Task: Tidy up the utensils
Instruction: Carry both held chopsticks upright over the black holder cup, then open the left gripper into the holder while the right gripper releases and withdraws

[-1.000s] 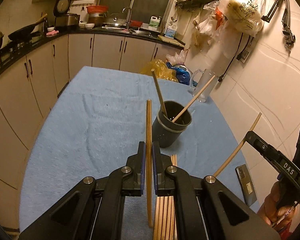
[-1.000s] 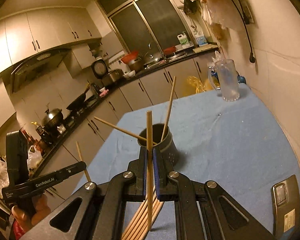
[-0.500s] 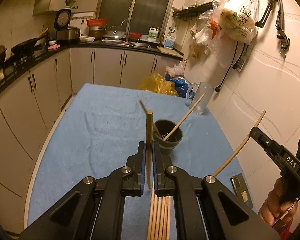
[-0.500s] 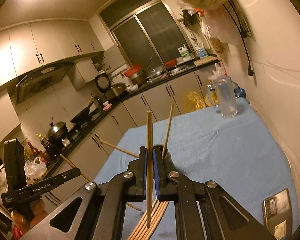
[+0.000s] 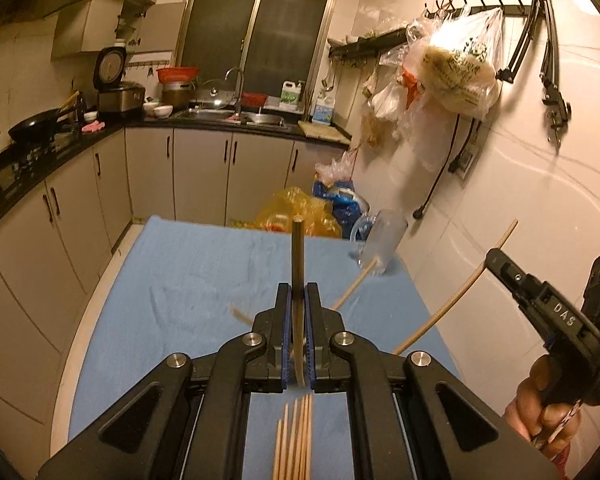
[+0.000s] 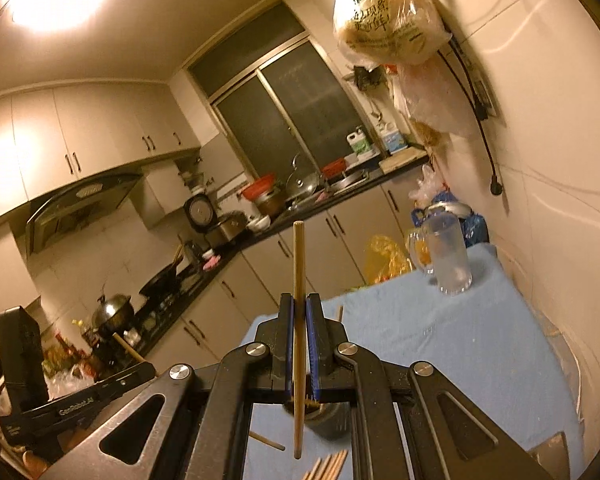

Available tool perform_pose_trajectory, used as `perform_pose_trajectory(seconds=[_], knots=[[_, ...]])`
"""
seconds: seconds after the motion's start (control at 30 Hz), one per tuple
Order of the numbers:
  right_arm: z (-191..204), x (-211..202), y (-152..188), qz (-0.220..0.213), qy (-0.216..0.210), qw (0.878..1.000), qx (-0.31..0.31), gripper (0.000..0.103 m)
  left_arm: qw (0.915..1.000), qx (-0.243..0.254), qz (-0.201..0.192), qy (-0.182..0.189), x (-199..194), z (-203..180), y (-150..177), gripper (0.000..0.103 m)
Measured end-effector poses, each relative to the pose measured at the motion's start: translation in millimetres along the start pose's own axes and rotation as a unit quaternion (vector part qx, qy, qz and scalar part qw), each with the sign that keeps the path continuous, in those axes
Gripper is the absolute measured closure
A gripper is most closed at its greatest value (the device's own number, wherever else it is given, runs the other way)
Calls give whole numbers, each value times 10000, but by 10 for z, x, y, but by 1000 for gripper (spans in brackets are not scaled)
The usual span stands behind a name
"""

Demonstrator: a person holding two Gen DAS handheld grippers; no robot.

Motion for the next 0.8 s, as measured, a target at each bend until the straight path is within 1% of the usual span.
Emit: perform_pose_trajectory(seconds=[0.07, 0.17, 0.33, 0.43, 0.53, 0.6, 0.8], knots=[[17, 84, -86, -4, 46, 10000, 65, 96, 10000, -28, -29, 63, 65, -13, -121, 97], [56, 199, -179, -142, 142, 9997, 106, 96, 9999, 4, -110, 14, 146, -1, -232, 97], [79, 420, -180, -122, 259, 9995, 124, 96, 9999, -112, -48, 5, 368, 106, -252, 97], [76, 601, -117, 57, 287, 9994, 165, 96, 9997, -206, 87, 18, 502, 203, -190, 97], [89, 767, -21, 216, 381, 9990, 46, 96, 9995, -236, 224, 0, 602, 262, -115, 97], [83, 880, 79, 407, 387, 9984, -4, 96, 9993, -215, 303, 9, 662, 293, -68, 97], [57, 1108, 327, 732, 500, 9960, -122, 96, 9985, -252, 471, -101, 868, 428, 66, 97]])
Point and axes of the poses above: each gripper's, at about its wrist camera, not at the fingertips, and x roughly the way its jaws point, z to its left, y to its underside, the point moved 2 cm from there along x, roughly the way its jaws point, and after that the axes turned 12 degrees about y, right-handed, at the moved point
